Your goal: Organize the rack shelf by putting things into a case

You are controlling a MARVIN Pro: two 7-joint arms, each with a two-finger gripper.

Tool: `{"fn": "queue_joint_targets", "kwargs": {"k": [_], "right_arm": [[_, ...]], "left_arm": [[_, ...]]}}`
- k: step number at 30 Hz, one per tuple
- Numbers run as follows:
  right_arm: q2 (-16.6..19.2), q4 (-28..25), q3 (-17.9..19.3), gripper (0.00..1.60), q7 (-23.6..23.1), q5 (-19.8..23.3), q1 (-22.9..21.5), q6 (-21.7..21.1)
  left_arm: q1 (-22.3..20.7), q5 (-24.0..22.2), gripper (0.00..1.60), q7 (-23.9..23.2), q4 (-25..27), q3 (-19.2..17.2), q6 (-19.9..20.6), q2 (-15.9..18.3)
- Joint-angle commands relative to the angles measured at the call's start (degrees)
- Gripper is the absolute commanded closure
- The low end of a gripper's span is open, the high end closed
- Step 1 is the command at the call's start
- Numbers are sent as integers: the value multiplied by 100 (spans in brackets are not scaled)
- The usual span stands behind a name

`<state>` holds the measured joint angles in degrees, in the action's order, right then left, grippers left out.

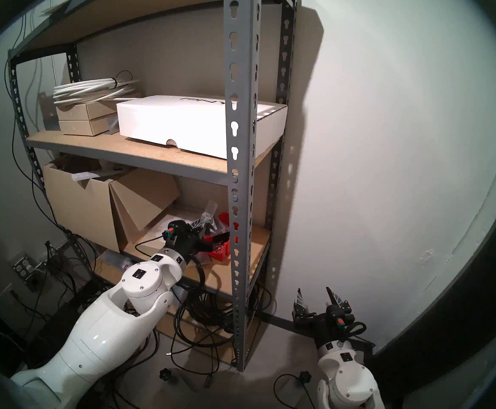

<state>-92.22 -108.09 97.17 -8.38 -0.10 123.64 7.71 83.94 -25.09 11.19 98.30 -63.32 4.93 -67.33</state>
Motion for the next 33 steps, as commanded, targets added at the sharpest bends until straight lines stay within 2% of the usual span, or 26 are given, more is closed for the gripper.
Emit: {"fn": "queue_joint_targets", "kwargs": {"k": [1, 19, 20, 21, 23, 24, 25, 26, 27, 29, 31, 33], "right_arm": [[1, -114, 0, 0, -1, 1, -8, 17], [1, -121, 0, 0, 0, 1, -4, 12], [1, -121, 0, 0, 0, 1, -4, 12], [1, -121, 0, 0, 0, 1, -4, 12], [1, -121, 0, 0, 0, 1, -4, 12], [1, -121, 0, 0, 0, 1, -4, 12], [1, -121, 0, 0, 0, 1, -4, 12], [1, -121, 0, 0, 0, 1, -4, 12], [1, -121, 0, 0, 0, 1, -4, 12], [1, -121, 0, 0, 0, 1, -4, 12], [1, -121, 0, 0, 0, 1, -4, 12], [1, -121, 0, 0, 0, 1, -4, 12]], "left_arm": [[-475, 10, 160, -24, -98, 56, 55, -257], [-650, -6, 160, -129, -476, 138, 138, -405], [-654, -1, 127, -128, -486, 139, 141, -412], [-657, -3, 109, -129, -493, 138, 145, -418], [-659, -4, 104, -142, -505, 135, 135, -424], [-659, -2, 90, -148, -507, 134, 130, -425], [-659, -2, 90, -148, -507, 134, 130, -425], [-644, -20, 53, -197, -472, 126, 135, -398], [-618, -12, 35, -191, -431, 124, 131, -387], [-568, -12, 30, -210, -352, 124, 143, -354], [-533, -14, 14, -226, -309, 125, 157, -332], [-511, 2, 11, -195, -295, 119, 156, -340]]}}
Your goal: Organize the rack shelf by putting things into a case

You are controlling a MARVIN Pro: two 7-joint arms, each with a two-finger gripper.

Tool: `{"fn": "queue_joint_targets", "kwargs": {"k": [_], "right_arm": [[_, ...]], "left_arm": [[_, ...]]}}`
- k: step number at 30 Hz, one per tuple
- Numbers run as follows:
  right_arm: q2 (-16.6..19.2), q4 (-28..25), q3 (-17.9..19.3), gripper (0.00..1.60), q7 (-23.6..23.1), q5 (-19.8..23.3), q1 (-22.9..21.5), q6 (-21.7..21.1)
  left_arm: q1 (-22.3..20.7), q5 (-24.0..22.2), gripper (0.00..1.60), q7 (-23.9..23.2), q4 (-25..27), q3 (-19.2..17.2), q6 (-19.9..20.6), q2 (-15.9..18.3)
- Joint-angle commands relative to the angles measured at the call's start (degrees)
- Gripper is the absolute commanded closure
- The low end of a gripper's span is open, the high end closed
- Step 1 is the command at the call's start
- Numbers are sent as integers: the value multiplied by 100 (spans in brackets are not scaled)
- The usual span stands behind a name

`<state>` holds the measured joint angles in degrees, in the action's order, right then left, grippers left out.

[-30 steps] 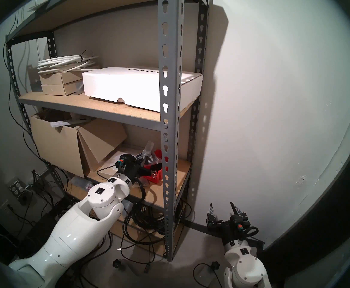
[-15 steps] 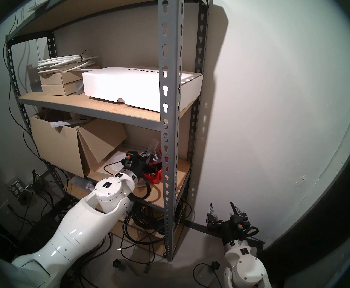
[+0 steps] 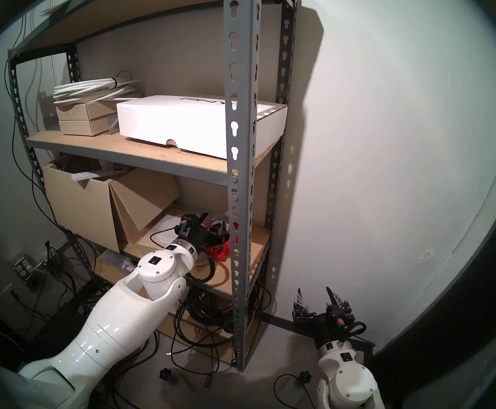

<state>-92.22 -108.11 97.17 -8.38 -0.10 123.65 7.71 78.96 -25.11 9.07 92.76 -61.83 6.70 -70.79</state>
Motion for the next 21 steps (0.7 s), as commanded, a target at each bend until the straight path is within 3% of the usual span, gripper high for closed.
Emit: {"fn": "queue_joint_targets", "kwargs": {"k": [1, 11, 21], "right_arm": [[1, -120, 0, 0, 0, 1, -5, 12], [0, -121, 0, 0, 0, 1, -4, 11], [0, -122, 0, 0, 0, 0, -4, 10]], "left_arm": [[-13, 4, 11, 17, 259, -30, -20, 5], [96, 31, 26, 180, 237, -147, 72, 86], [54, -48, 28, 118, 113, -126, 240, 162]]}}
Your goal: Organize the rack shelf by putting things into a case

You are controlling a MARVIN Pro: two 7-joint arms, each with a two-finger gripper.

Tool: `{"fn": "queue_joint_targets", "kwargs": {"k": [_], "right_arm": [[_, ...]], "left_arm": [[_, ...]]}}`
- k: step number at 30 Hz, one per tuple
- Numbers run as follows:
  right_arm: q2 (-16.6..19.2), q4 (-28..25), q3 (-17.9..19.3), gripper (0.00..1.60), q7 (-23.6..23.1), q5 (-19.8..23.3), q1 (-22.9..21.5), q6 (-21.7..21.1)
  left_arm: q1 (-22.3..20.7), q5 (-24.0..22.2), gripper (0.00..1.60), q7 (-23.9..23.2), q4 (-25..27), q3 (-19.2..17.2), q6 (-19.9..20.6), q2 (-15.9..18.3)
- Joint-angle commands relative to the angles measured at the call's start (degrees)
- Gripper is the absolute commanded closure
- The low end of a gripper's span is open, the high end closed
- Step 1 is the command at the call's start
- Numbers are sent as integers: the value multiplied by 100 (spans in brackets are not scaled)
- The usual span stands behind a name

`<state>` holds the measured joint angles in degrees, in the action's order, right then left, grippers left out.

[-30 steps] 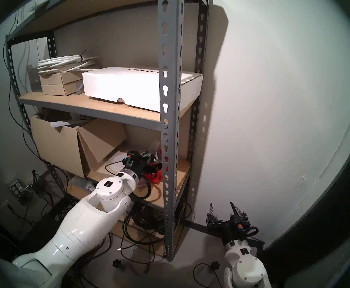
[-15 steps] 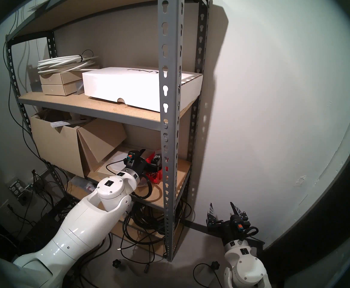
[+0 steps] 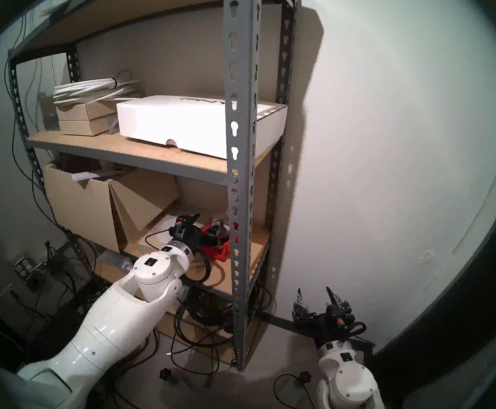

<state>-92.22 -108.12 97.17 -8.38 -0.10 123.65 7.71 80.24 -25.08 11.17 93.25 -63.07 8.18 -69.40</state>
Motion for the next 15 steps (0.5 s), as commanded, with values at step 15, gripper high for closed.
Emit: {"fn": "queue_joint_targets", "kwargs": {"k": [15], "right_arm": [[0, -121, 0, 0, 0, 1, -4, 11]], "left_arm": [[-181, -112, 28, -217, -287, 152, 285, -26]]}}
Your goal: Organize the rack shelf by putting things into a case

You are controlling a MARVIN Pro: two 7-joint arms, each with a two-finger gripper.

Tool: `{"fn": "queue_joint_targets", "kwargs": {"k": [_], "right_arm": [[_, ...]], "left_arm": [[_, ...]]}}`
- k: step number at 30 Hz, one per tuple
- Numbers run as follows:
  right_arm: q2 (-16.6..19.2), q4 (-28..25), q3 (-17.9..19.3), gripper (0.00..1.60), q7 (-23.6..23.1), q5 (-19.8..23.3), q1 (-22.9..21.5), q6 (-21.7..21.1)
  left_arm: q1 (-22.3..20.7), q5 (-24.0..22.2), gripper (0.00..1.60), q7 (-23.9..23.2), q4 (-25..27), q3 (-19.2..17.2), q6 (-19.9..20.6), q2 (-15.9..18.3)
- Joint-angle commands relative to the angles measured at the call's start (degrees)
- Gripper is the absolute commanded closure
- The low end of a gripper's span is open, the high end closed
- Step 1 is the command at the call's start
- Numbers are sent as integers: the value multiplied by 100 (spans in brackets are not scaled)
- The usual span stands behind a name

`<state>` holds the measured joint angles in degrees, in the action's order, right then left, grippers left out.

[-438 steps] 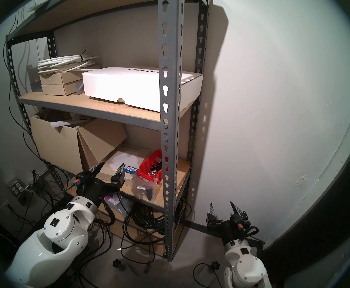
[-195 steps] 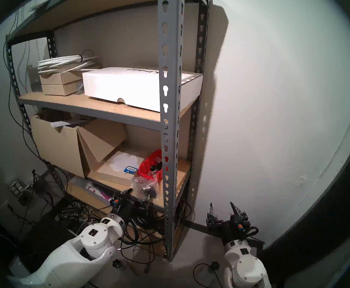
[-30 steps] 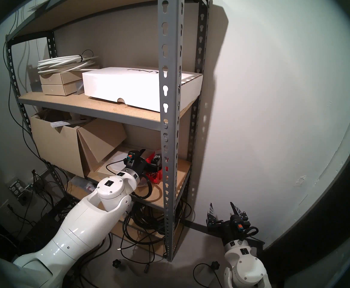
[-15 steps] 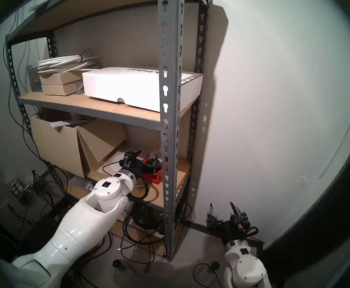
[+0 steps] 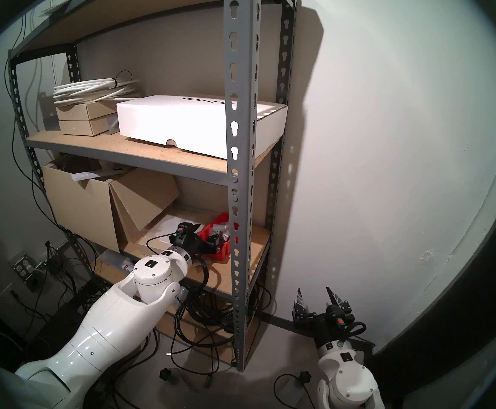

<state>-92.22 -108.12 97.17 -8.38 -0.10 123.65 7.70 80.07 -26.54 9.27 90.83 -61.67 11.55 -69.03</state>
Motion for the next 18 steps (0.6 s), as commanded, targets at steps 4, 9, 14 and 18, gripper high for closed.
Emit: {"fn": "queue_joint_targets", "kwargs": {"k": [4, 9, 14, 18], "right_arm": [[0, -121, 0, 0, 0, 0, -4, 10], [1, -119, 0, 0, 0, 1, -5, 12], [1, -118, 0, 0, 0, 1, -6, 13], [1, -117, 0, 0, 0, 1, -6, 14]], "left_arm": [[-43, 23, 27, -38, 11, 10, -97, 1], [252, -38, 24, -15, 417, -101, -132, 188], [565, -86, 24, -15, 783, -199, -153, 372], [869, -168, 24, -30, 1059, -269, -222, 488]]}}
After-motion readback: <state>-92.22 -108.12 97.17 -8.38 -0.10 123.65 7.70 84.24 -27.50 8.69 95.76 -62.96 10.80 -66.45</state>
